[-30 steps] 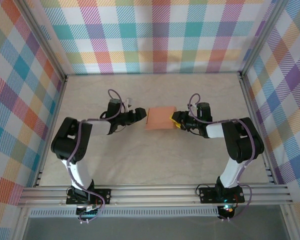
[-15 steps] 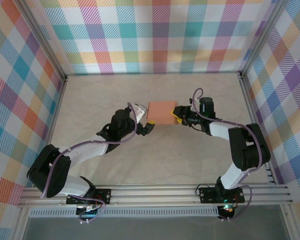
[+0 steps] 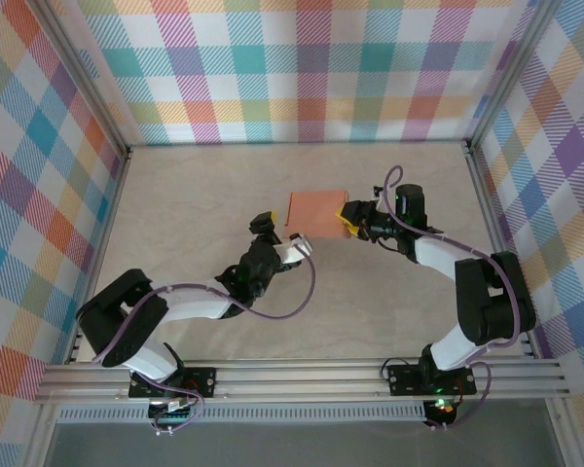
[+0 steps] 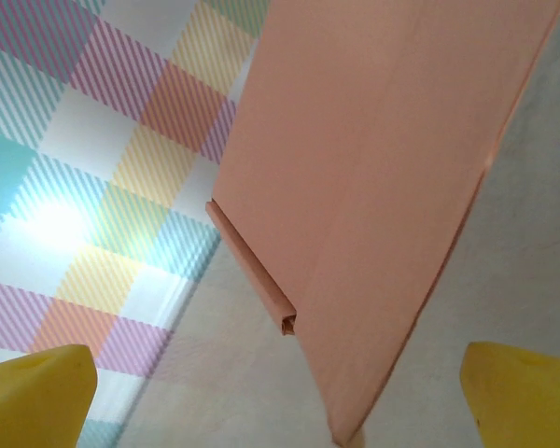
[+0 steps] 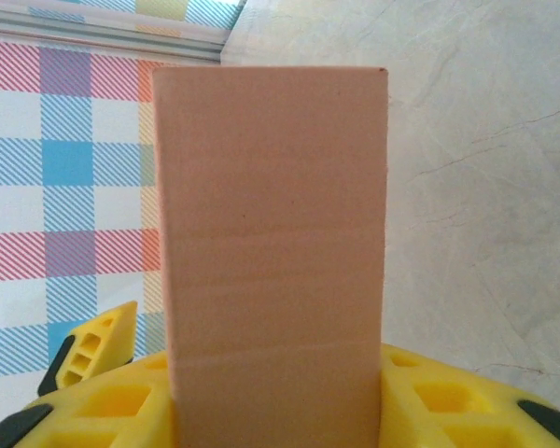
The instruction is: Fold the paper box
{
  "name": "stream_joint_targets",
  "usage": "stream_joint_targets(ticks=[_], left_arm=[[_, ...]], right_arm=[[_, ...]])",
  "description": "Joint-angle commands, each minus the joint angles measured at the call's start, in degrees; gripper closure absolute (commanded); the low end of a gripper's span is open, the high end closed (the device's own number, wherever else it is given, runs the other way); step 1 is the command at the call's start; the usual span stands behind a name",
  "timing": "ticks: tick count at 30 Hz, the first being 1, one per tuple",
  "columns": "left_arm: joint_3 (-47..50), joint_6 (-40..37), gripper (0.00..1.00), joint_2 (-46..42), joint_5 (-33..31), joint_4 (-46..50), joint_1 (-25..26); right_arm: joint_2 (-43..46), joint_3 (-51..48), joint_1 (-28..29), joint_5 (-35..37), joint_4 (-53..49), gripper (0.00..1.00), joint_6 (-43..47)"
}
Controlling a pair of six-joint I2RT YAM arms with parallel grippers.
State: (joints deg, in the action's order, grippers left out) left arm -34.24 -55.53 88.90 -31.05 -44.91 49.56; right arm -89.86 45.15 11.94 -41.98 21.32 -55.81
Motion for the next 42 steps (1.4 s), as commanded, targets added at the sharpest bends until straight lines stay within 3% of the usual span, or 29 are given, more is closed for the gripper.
stream_joint_targets(ticks=[1,8,29,42], left_arm=[[-1.1,-7.9,0.0,3.9,-6.1,-11.4,1.6],[-2.8,-15.6,0.05,12.8,-11.2,-27.3,2.5],[-3.1,-15.3,0.29,15.3,-8.0,-29.3,1.6],[-2.3,-15.0,0.5,14.1,-8.1,-28.6,1.7]], right_arm=[[2.0,1.8,-0.3,-2.7,0.4,0.56,-1.5],[3.7,1.6,-0.3,-3.7,0.2,0.56,-2.2],[6.5,0.3,-0.6,-4.4,-0.8,0.55,-2.2],[7.0,0.5,-0.5,-4.1,-1.5,0.55,-2.1]])
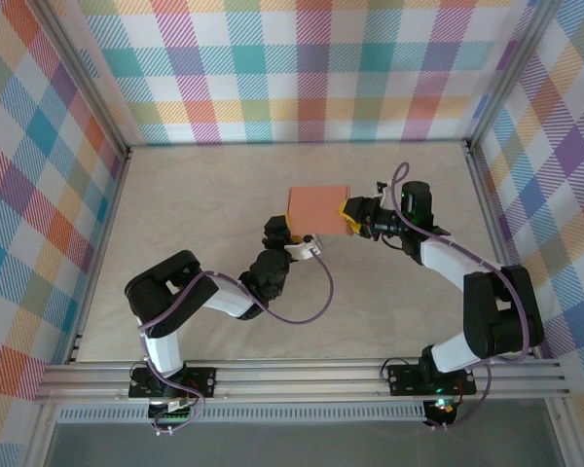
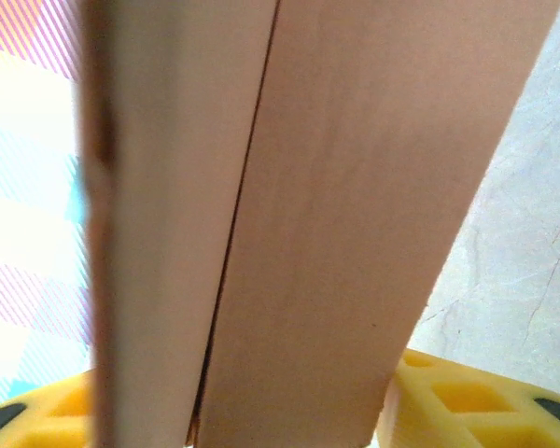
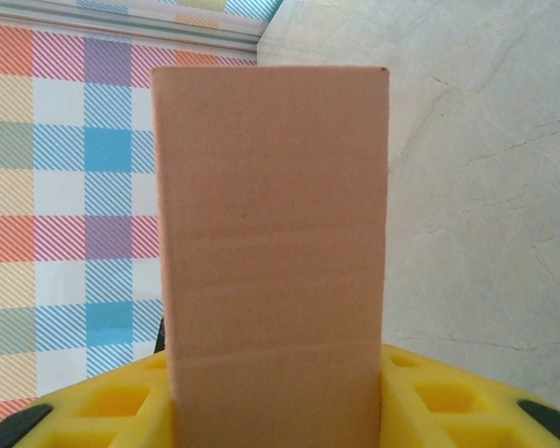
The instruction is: Fold the paper box
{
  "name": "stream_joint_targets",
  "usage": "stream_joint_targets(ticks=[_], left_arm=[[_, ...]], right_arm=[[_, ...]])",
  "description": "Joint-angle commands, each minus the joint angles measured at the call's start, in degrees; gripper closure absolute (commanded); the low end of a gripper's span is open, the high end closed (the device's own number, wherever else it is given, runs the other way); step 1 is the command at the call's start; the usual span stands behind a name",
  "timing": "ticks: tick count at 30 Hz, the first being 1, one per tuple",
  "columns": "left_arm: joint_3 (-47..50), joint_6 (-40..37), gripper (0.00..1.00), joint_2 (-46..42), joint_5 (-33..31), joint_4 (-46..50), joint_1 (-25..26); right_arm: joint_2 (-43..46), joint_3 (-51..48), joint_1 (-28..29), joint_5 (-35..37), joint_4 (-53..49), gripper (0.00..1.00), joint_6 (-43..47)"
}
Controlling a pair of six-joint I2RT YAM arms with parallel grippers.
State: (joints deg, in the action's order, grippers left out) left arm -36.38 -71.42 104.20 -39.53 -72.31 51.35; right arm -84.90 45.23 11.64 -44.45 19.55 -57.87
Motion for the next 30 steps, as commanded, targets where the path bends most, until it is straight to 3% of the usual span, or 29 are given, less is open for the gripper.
stream_joint_targets(ticks=[1,7,12,19,22,30], left_arm=[[-0.1,1.0,0.52,-1.2,0.3,-1.2,-0.1],[0.2,1.5,0.53,-1.6,0.3,-1.0,-0.1],[1.0,1.6,0.24,-1.7,0.8,-1.8,0.1],[3.8,1.0,0.03,-3.3,2.9,-4.2,0.6],[4.2,0.6,0.03,-3.7,3.9,-5.9,0.8],[3.9,-2.1,0.15,-3.5,5.3,-7.2,1.3]], right_arm=[[2.0,0.4,-0.2,-1.6,0.1,0.55,0.0],[2.4,0.7,-0.3,-1.5,-0.2,0.55,0.1],[3.4,0.6,-0.3,-0.4,-0.5,0.55,0.0],[4.7,1.0,-1.6,-0.1,-1.5,0.56,-0.1],[4.7,1.3,-1.8,-0.3,-1.6,0.56,-0.1],[4.4,1.0,-1.8,-1.8,-1.9,0.55,-0.1]])
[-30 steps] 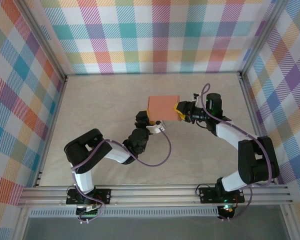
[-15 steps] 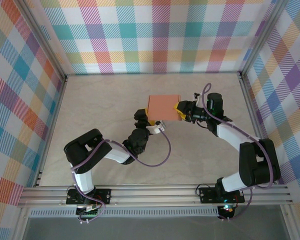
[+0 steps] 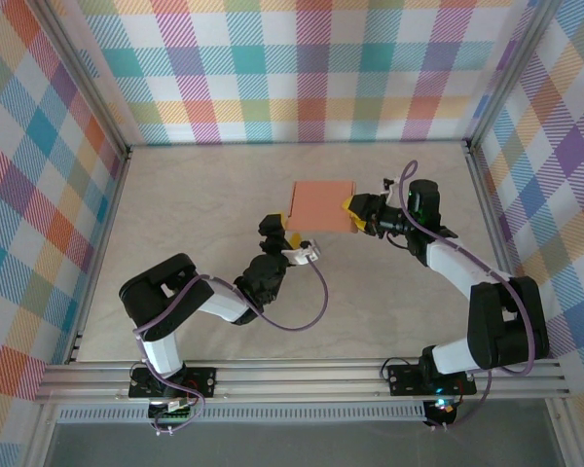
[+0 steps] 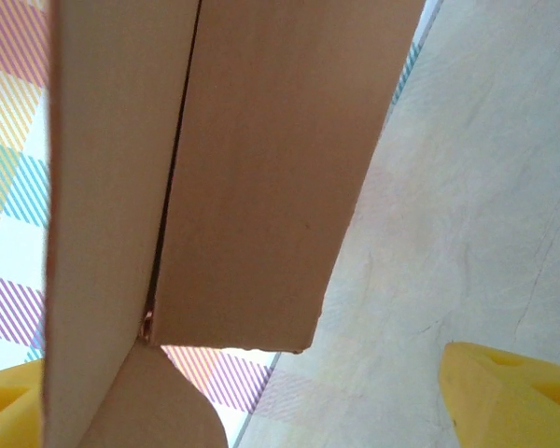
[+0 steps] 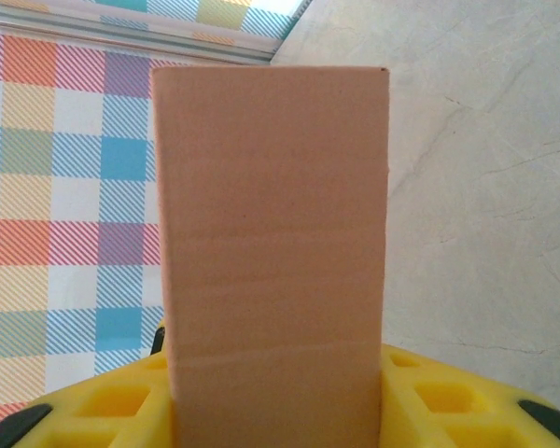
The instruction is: Fold the paper box
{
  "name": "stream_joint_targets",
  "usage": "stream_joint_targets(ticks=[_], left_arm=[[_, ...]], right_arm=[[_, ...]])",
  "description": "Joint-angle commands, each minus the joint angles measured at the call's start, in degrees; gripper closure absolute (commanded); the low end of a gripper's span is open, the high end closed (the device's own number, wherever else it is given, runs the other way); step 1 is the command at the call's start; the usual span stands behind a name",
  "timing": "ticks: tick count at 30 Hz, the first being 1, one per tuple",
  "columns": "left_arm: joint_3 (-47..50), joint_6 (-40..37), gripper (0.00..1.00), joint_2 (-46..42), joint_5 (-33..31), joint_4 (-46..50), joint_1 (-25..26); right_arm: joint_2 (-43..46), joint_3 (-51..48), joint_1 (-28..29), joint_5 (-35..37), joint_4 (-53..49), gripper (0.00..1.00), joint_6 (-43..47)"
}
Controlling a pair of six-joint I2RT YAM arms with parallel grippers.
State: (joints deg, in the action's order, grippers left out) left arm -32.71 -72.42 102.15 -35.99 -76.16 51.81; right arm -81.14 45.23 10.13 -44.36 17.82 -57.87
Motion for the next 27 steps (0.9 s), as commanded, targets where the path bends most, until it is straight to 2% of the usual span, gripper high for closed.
stream_joint_targets(ticks=[1,4,9,19,27], left_arm=[[0.3,-1.1,0.18,-1.4,2.3,-3.7,0.9],[-0.1,-0.9,0.25,-1.1,3.0,-4.1,1.1],[-0.4,-2.1,0.31,-0.5,2.5,-4.9,1.4],[-1.1,-4.1,0.31,-0.2,0.8,-4.9,1.9],[-1.3,-4.7,0.48,0.0,0.4,-4.7,2.2]], right_arm=[[0.5,1.1,-0.3,-2.1,-0.2,0.55,-0.2],[0.3,1.0,-0.3,-2.4,0.1,0.55,-0.5],[0.5,0.9,-0.3,-2.7,0.0,0.55,-0.8],[0.8,0.5,-0.3,-2.9,0.1,0.55,-1.0],[0.8,0.1,-0.3,-3.1,0.1,0.55,-1.0]])
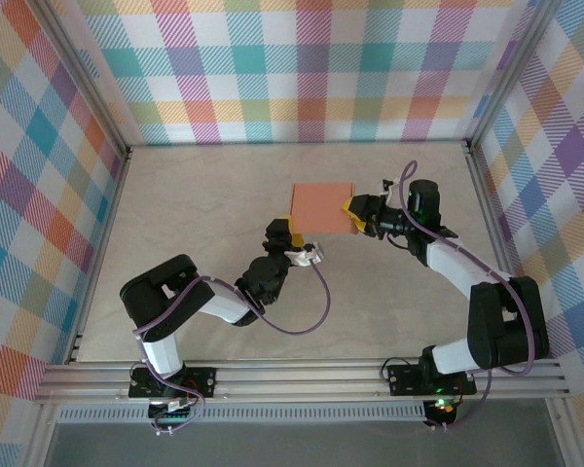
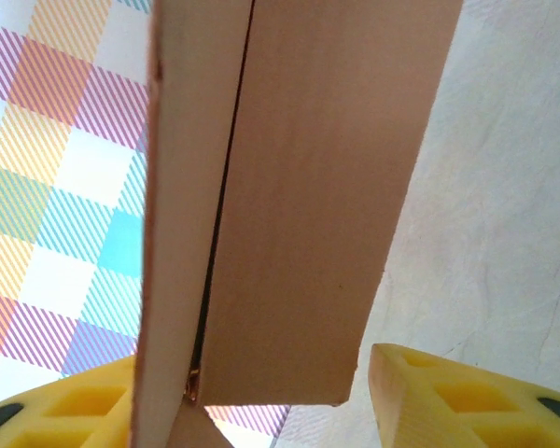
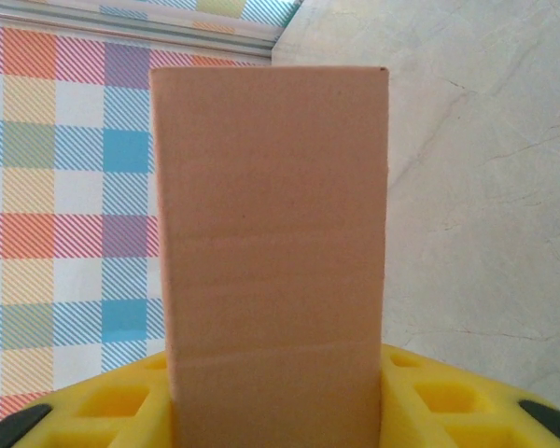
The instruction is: Fold the paper box
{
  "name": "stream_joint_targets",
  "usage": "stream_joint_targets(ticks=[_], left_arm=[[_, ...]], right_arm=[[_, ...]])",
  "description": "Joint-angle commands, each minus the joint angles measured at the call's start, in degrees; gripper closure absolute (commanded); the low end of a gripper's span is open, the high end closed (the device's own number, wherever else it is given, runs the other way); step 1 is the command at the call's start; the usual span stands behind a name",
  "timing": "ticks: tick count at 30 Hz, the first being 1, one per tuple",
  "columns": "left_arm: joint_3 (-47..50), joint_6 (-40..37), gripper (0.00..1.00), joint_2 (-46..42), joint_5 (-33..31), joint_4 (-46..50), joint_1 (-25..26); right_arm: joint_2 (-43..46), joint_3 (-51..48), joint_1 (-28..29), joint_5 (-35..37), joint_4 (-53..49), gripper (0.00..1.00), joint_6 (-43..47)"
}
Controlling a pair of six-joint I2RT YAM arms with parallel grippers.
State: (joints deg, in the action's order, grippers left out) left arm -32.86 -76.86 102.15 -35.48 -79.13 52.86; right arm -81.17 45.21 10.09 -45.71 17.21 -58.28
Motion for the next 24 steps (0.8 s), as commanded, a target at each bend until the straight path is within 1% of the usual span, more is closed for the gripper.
stream_joint_targets(ticks=[1,5,10,14,18,21,24], left_arm=[[-1.2,-0.1,0.5,0.1,-0.1,-1.7,1.1],[-1.2,0.1,0.57,0.0,-0.3,-1.4,1.2],[-1.4,0.7,0.61,-0.3,-0.4,0.1,1.2],[-1.5,1.1,0.61,-0.3,-0.2,0.7,1.2],[-1.7,1.8,0.61,-0.7,-0.1,2.6,1.2],[-1.7,3.1,0.61,-1.7,0.4,5.7,1.2],[-1.7,4.3,0.61,-2.5,0.6,8.5,1.2]], right_arm=[[0.8,0.1,-0.2,-1.7,0.7,0.55,-0.7],[0.8,0.0,-0.2,-1.7,0.7,0.55,-0.8],[0.8,0.0,-0.2,-1.6,0.7,0.55,-0.8],[0.8,0.3,-0.2,-1.6,0.5,0.54,-0.7],[1.0,0.4,-0.2,-1.0,-0.2,0.51,-0.4],[1.4,0.3,-0.2,-0.1,-0.7,0.45,-0.1],[2.3,0.6,-0.3,1.8,-2.5,0.34,0.4]])
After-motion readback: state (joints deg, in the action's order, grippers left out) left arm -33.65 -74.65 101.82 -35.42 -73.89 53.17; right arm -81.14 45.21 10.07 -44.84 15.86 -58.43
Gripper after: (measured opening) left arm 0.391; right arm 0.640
